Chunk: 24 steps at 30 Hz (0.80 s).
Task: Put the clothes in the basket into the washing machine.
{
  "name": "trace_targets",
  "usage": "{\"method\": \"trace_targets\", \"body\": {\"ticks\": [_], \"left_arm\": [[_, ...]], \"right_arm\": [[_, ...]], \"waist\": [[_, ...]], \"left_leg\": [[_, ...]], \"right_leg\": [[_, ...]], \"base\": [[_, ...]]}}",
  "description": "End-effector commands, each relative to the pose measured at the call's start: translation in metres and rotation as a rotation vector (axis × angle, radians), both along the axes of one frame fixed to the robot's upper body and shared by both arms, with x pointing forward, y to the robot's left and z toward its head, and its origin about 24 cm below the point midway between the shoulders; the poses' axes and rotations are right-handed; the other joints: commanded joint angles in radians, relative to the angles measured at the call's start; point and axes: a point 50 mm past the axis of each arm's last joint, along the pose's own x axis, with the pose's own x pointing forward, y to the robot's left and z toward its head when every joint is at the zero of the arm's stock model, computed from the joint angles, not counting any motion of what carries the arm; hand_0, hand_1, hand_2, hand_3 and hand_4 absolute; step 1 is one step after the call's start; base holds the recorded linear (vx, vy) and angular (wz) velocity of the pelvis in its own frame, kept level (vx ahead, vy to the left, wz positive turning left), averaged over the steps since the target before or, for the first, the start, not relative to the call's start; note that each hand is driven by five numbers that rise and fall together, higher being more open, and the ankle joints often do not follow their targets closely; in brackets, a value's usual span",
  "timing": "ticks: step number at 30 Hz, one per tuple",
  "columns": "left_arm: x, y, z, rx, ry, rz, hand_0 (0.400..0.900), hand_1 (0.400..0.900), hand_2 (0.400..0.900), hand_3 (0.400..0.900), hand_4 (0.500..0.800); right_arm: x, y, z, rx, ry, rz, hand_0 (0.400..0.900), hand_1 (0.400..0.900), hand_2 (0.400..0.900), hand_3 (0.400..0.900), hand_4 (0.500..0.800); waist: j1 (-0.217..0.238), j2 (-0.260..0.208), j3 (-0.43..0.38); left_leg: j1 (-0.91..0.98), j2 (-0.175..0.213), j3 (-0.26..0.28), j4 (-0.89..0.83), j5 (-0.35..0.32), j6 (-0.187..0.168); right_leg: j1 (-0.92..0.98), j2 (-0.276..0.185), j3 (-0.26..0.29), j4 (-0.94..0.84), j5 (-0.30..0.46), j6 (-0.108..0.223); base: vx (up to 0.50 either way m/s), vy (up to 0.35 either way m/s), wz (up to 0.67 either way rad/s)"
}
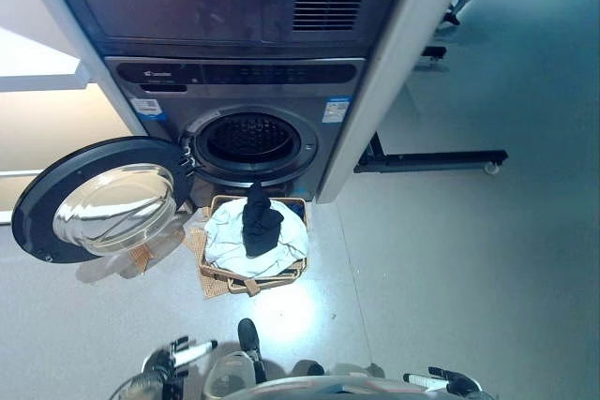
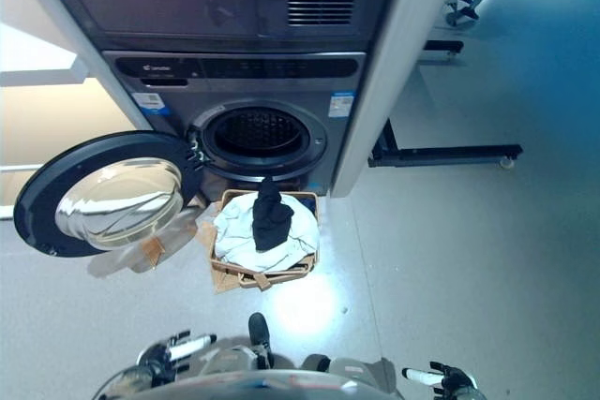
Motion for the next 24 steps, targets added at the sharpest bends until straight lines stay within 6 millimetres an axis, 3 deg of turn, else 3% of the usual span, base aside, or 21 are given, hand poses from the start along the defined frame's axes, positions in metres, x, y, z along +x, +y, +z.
{"method": "trace_targets", "body": {"ticks": [1,3,5,7,9,11,12,13,14,15,17,18,19,20,22,23,24], "left_arm": [[0.001,0.023,0.01,0.078,-0.021,-0.009,0.9,0.9,0.9,0.9,0.8],[0.005,0.027,0.013,0.09,-0.035,-0.01,0.9,0.9,0.9,0.9,0.8],[0.011,0.03,0.016,0.104,-0.05,-0.023,0.9,0.9,0.9,0.9,0.8],[0.022,0.03,0.02,0.114,-0.082,-0.038,0.9,0.9,0.9,0.9,0.8],[0.036,0.029,0.025,0.133,-0.116,-0.069,0.9,0.9,0.9,0.9,0.8],[0.054,0.027,0.031,0.152,-0.167,-0.109,0.9,0.9,0.9,0.9,0.8],[0.064,0.027,0.036,0.169,-0.197,-0.129,0.9,0.9,0.9,0.9,0.8],[0.064,0.027,0.036,0.169,-0.197,-0.129,0.9,0.9,0.9,0.9,0.8],[0.08,0.026,0.044,0.191,-0.247,-0.152,0.9,0.9,0.9,0.9,0.8],[0.163,0.017,0.092,0.267,-0.381,-0.235,0.9,0.9,0.9,0.9,0.8],[0.145,0.04,0.09,0.283,-0.365,-0.164,0.9,0.9,0.9,0.9,0.8],[0.145,0.041,0.09,0.283,-0.365,-0.164,0.9,0.9,0.9,0.9,0.8],[0.152,0.06,0.109,0.355,-0.389,-0.155,0.9,0.9,0.9,0.9,0.8],[0.169,0.059,0.124,0.38,-0.448,-0.169,0.9,0.9,0.9,0.9,0.8],[0.193,0.064,0.154,0.433,-0.537,-0.174,0.9,0.9,0.9,0.9,0.8],[0.193,0.064,0.154,0.433,-0.538,-0.174,0.9,0.9,0.9,0.9,0.8],[0.216,0.061,0.183,0.478,-0.618,-0.197,0.9,0.9,0.9,0.9,0.8]], "right_arm": [[0.004,-0.019,0.008,-0.055,-0.035,-0.003,0.9,0.9,0.9,0.9,0.8],[0.004,-0.018,0.008,-0.057,-0.03,0.006,0.9,0.9,0.9,0.9,0.8],[0.003,-0.022,0.01,-0.066,-0.029,0.003,0.9,0.9,0.9,0.9,0.8],[0.004,-0.028,0.012,-0.081,-0.037,-0.008,0.9,0.9,0.9,0.9,0.8],[0.004,-0.033,0.015,-0.095,-0.045,-0.031,0.9,0.9,0.9,0.9,0.8],[0.003,-0.037,0.017,-0.104,-0.055,-0.048,0.9,0.9,0.9,0.9,0.8],[0.003,-0.041,0.018,-0.111,-0.064,-0.066,0.9,0.9,0.9,0.9,0.8],[0.003,-0.041,0.018,-0.111,-0.064,-0.066,0.9,0.9,0.9,0.9,0.8],[0.0,-0.044,0.02,-0.12,-0.061,-0.074,0.9,0.9,0.9,0.9,0.8],[0.011,-0.044,0.021,-0.118,-0.044,-0.004,0.9,0.9,0.9,0.9,0.8],[0.008,-0.041,0.019,-0.124,-0.036,0.006,0.9,0.9,0.9,0.9,0.8],[0.008,-0.041,0.019,-0.124,-0.036,0.007,0.9,0.9,0.9,0.9,0.8],[0.0,-0.039,0.018,-0.117,-0.025,0.026,0.9,0.9,0.9,0.9,0.8],[0.003,-0.043,0.02,-0.13,-0.043,0.036,0.9,0.9,0.9,0.9,0.8],[0.017,-0.049,0.027,-0.161,-0.109,0.041,0.9,0.9,0.9,0.9,0.8],[0.017,-0.049,0.027,-0.161,-0.109,0.04,0.9,0.9,0.9,0.9,0.8],[0.023,-0.052,0.031,-0.173,-0.163,0.019,0.9,0.9,0.9,0.9,0.8]], "waist": [[0.004,0.015,0.029],[-0.009,0.032,0.049],[-0.022,0.056,0.067],[-0.03,0.087,0.089],[-0.042,0.113,0.108],[-0.054,0.117,0.133],[-0.056,0.119,0.141],[-0.055,0.12,0.139],[-0.06,0.116,0.164],[-0.106,0.107,0.152],[-0.118,0.079,0.161],[-0.12,0.079,0.162],[-0.144,0.054,0.166],[-0.157,0.053,0.176],[-0.181,0.053,0.201],[-0.183,0.054,0.2],[-0.215,0.055,0.225]], "left_leg": [[-0.046,-0.047,-0.05,0.027,-0.078,-0.005],[0.005,-0.045,-0.072,-0.004,-0.076,0.003],[0.046,-0.039,-0.103,-0.026,-0.073,0.003],[0.06,-0.017,-0.12,-0.008,-0.071,-0.001],[0.072,0.0,-0.152,0.046,-0.114,-0.012],[0.065,-0.001,-0.19,0.121,-0.164,-0.022],[0.048,0.0,-0.208,0.168,-0.19,-0.028],[0.045,0.001,-0.207,0.169,-0.191,-0.028],[0.004,0.008,-0.236,0.27,-0.245,-0.035],[0.015,0.014,-0.225,0.287,-0.27,-0.045],[0.023,0.02,-0.22,0.328,-0.302,-0.054],[0.022,0.021,-0.222,0.33,-0.303,-0.054],[0.012,0.041,-0.244,0.355,-0.311,-0.089],[-0.001,0.07,-0.249,0.342,-0.293,-0.114],[-0.051,0.112,-0.266,0.331,-0.254,-0.144],[-0.054,0.112,-0.269,0.332,-0.254,-0.144],[-0.073,0.16,-0.254,0.286,-0.205,-0.167]], "right_leg": [[0.17,0.069,0.002,0.061,0.443,0.035],[0.112,0.064,-0.016,0.15,0.447,0.032],[0.035,0.06,-0.017,0.178,0.397,-0.006],[-0.05,0.051,-0.018,0.131,0.317,-0.053],[-0.104,0.021,0.0,0.015,0.195,-0.092],[-0.112,-0.031,0.075,-0.201,0.228,-0.092],[-0.122,-0.085,0.096,-0.316,0.27,-0.087],[-0.123,-0.084,0.096,-0.319,0.273,-0.087],[-0.169,-0.193,0.108,-0.454,0.367,-0.069],[-0.188,-0.216,0.125,-0.489,0.41,-0.049],[-0.206,-0.221,0.118,-0.472,0.442,-0.018],[-0.206,-0.221,0.117,-0.471,0.442,-0.018],[-0.205,-0.203,0.155,-0.425,0.434,0.005],[-0.224,-0.182,0.153,-0.408,0.435,0.005],[-0.266,-0.154,0.113,-0.37,0.422,-0.007],[-0.268,-0.155,0.111,-0.369,0.421,-0.007],[-0.304,-0.131,0.081,-0.318,0.392,-0.02]], "base": [[0.28,0.182,0.52],[0.28,0.153,0.54],[0.26,0.115,0.6],[0.18,0.034,0.6],[0.21,-0.043,0.85],[0.21,-0.123,0.9],[0.13,-0.118,0.54],[0.17,-0.234,0.69],[0.26,-0.237,0.33],[0.37,-0.332,0.38],[0.26,-0.255,0.21],[0.24,-0.443,0.79],[0.19,-0.5,0.85],[0.19,-0.682,1.17],[0.0,-0.453,0.85],[0.0,-0.497,1.08],[-0.02,-0.417,0.93]]}}
